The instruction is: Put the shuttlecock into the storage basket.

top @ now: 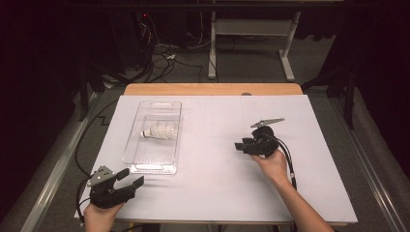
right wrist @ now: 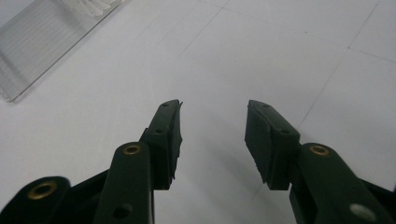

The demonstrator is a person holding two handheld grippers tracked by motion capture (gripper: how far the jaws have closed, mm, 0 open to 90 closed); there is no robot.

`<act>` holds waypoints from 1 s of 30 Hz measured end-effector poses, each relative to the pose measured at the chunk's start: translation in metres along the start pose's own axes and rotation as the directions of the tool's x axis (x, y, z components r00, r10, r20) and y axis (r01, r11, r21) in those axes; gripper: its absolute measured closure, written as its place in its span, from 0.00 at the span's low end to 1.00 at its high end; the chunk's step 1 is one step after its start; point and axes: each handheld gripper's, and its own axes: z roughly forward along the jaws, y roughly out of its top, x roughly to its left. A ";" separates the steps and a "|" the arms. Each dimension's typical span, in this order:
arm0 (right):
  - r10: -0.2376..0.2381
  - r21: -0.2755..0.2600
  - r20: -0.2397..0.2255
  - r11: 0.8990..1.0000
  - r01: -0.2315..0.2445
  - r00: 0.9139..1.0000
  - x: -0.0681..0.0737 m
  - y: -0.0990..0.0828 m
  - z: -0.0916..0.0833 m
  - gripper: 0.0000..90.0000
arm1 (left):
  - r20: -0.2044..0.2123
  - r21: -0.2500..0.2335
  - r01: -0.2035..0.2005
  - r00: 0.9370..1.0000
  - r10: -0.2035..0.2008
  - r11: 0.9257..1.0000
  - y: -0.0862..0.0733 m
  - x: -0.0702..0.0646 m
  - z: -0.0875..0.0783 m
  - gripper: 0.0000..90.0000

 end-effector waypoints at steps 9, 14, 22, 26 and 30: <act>0.009 -0.006 0.012 1.000 -0.009 1.000 -0.003 -0.009 -0.006 0.62 | 0.001 -0.002 0.001 1.000 -0.001 1.000 0.000 0.000 0.000 0.36; 0.017 -0.009 0.019 1.000 -0.017 1.000 -0.006 -0.014 -0.011 0.62 | 0.000 -0.001 0.000 1.000 0.000 1.000 0.000 0.000 0.000 0.36; 0.025 -0.017 0.027 1.000 -0.024 0.999 -0.009 -0.022 -0.015 0.61 | 0.000 -0.001 0.001 1.000 -0.001 1.000 0.000 0.000 0.000 0.36; 0.028 -0.021 0.034 0.999 -0.027 0.999 -0.010 -0.025 -0.017 0.60 | -0.001 -0.001 0.000 1.000 0.000 1.000 0.000 0.000 0.000 0.36; 0.031 -0.026 0.037 0.999 -0.030 0.999 -0.010 -0.028 -0.019 0.59 | 0.000 0.001 0.000 1.000 0.000 1.000 0.000 0.000 0.000 0.36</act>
